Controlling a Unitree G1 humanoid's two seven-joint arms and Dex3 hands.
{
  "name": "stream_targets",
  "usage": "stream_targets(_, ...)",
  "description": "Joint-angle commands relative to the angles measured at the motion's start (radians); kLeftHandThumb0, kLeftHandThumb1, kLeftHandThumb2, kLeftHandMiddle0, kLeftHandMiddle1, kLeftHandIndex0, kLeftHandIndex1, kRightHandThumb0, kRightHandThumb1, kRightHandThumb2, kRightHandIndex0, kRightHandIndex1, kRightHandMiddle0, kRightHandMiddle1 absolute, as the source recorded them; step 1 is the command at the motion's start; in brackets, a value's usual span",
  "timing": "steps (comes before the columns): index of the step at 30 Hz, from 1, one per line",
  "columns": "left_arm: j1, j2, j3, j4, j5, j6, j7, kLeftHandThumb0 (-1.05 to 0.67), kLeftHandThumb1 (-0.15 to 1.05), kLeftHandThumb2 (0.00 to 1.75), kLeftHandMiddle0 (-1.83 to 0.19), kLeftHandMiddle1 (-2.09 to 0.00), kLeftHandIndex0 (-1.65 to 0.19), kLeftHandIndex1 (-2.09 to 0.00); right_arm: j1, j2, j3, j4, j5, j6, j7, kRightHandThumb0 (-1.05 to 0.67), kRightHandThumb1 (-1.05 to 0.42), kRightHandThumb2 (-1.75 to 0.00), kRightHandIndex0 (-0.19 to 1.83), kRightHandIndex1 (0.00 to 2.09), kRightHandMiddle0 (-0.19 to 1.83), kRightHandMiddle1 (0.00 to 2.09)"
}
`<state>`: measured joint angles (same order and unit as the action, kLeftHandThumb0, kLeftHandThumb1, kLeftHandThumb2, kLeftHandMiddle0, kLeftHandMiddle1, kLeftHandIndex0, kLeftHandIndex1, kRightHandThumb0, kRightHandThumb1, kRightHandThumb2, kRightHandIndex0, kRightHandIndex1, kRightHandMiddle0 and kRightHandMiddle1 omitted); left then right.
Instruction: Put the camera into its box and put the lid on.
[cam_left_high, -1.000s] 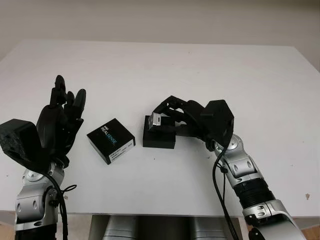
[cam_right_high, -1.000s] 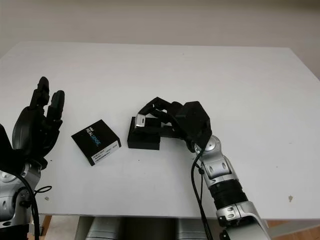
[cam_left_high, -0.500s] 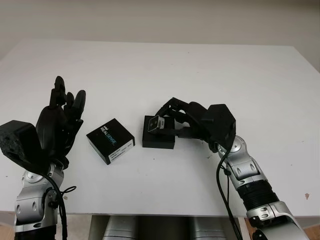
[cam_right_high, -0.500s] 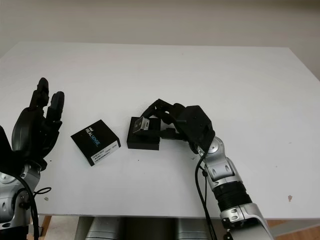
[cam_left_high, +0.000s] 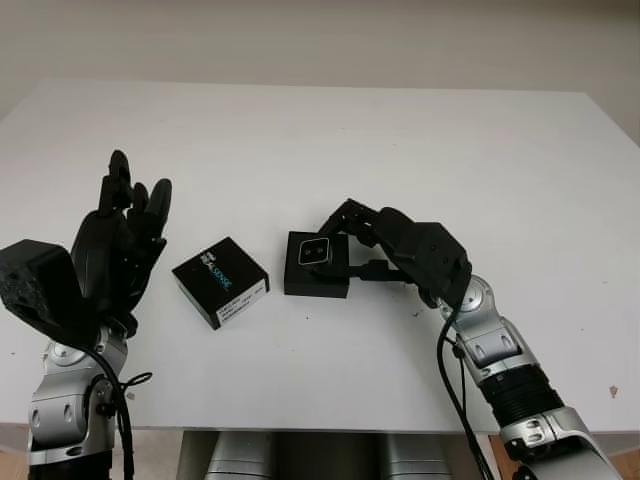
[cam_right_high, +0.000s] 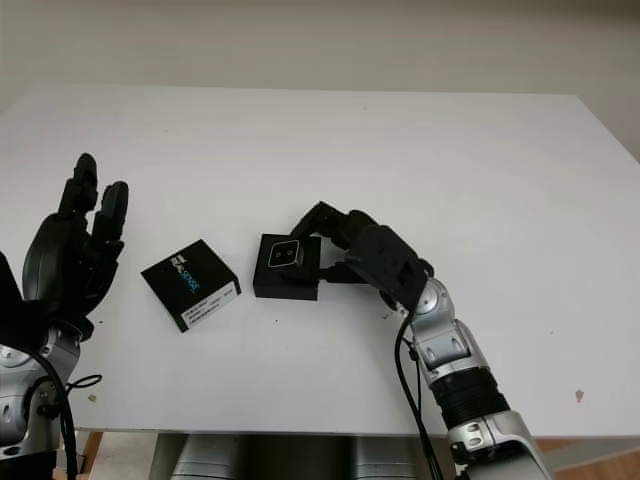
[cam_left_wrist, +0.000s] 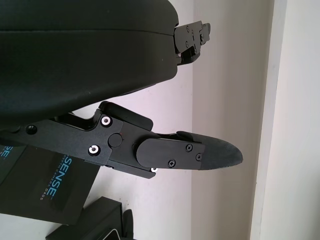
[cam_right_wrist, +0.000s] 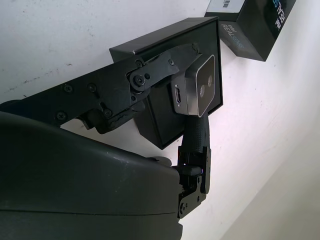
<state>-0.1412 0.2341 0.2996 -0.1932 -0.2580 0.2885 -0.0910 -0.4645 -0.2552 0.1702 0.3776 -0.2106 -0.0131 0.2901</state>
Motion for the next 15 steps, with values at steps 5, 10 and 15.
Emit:
stream_targets(5,0.005,0.013,-0.001,-0.019,0.01,-0.006,-0.007,-0.7,1.05,0.33,0.19,0.0,0.19,-0.01,0.033,0.012,0.057,-0.005,-0.065,-0.066,-0.049,-0.43,-0.95,-0.05,0.32,0.07,0.33,1.51)
stream_targets(10,0.008,0.007,0.0,-0.024,0.008,-0.003,-0.004,-0.7,1.05,0.33,0.19,0.0,0.19,-0.02,0.031,0.014,0.081,0.004,-0.096,-0.113,-0.073,-0.42,-0.95,-0.05,0.33,0.07,0.35,1.46)
stream_targets(15,0.014,0.008,-0.001,-0.029,0.01,-0.004,-0.004,-0.68,1.05,0.34,0.19,0.0,0.19,-0.01,0.025,-0.007,0.108,-0.025,-0.15,-0.096,-0.06,-0.47,-0.94,-0.05,0.27,0.04,0.24,1.19)
